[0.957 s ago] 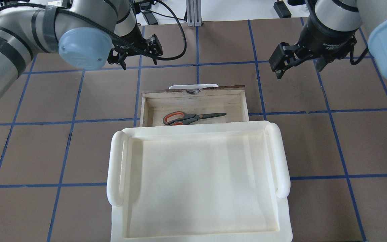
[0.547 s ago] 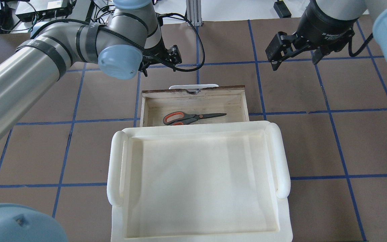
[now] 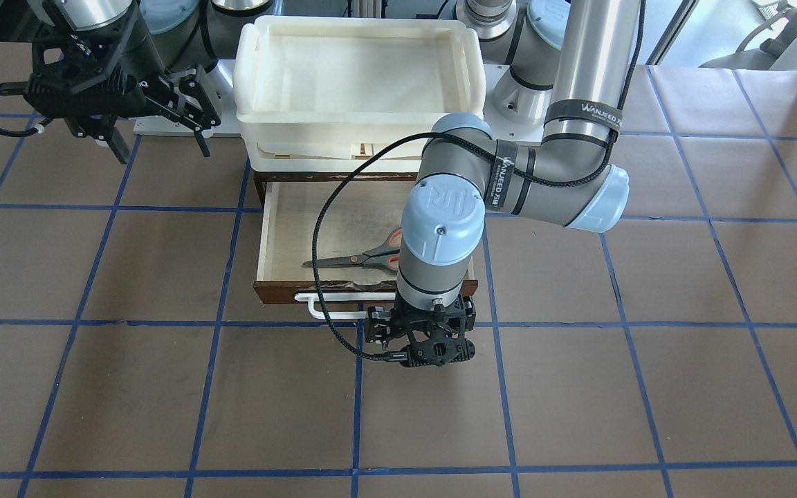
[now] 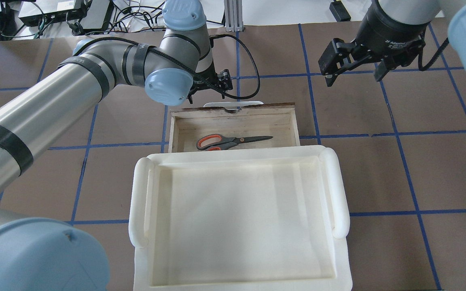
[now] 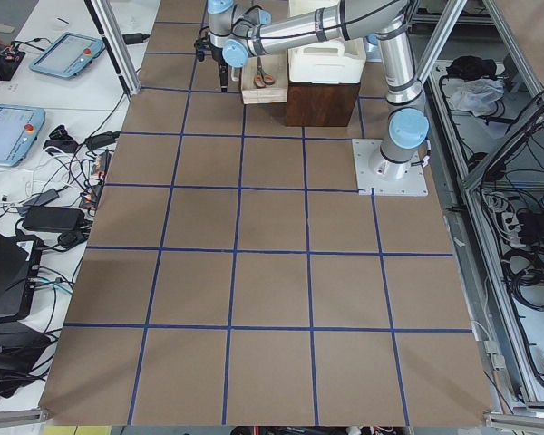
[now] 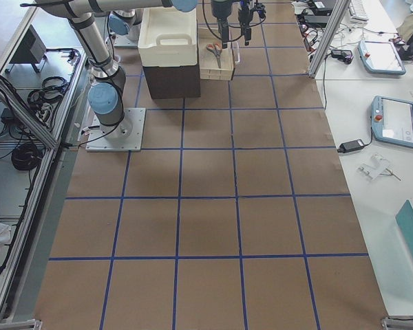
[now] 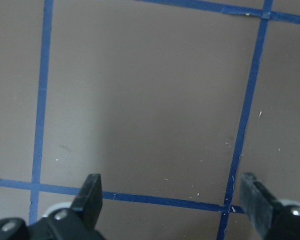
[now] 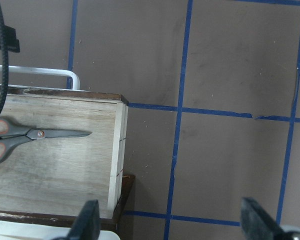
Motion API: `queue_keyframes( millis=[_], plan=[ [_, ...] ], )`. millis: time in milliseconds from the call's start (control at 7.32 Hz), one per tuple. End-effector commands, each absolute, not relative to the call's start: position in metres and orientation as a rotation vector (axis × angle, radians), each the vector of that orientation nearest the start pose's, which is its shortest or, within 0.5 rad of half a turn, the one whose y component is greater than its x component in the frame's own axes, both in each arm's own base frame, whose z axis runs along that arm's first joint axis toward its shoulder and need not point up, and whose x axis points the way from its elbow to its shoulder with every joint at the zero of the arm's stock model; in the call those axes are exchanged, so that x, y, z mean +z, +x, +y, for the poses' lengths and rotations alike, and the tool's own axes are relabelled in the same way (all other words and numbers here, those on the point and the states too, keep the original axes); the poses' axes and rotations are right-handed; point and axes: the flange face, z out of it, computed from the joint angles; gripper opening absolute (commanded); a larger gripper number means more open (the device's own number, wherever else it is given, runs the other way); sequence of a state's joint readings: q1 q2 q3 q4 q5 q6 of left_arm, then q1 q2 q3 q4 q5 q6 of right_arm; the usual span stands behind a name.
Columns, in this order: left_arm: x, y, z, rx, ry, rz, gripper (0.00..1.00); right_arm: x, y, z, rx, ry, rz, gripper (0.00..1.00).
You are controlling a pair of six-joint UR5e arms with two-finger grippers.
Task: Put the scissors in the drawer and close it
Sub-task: 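Move the left gripper over the drawer's front edge near the white handle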
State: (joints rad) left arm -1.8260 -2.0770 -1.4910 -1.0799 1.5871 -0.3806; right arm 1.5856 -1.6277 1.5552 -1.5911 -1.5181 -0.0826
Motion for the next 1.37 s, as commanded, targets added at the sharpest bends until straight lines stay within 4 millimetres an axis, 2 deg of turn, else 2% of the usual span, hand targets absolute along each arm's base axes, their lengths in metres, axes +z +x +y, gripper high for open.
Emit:
queue_keyframes(
  millis=[0, 410, 820, 1230],
  plan=[
    [0.271, -0.303, -0.611, -0.066, -0.188, 3.136, 1.00, 0.524, 0.146, -0.473, -0.138, -0.153, 3.087, 1.00],
    [0.270, -0.300, -0.600, 0.092, -0.186, 3.105, 1.00, 0.523, 0.143, -0.470, -0.106, -0.116, 3.119, 1.00],
    [0.274, -0.302, -0.595, 0.149, -0.185, 3.110, 1.00, 0.522, 0.142, -0.470, -0.101, -0.111, 3.129, 1.00],
    [0.286, -0.299, -0.587, 0.197, -0.188, 3.106, 1.00, 0.522, 0.143, -0.470, -0.106, -0.130, 3.119, 1.00]
  ],
)
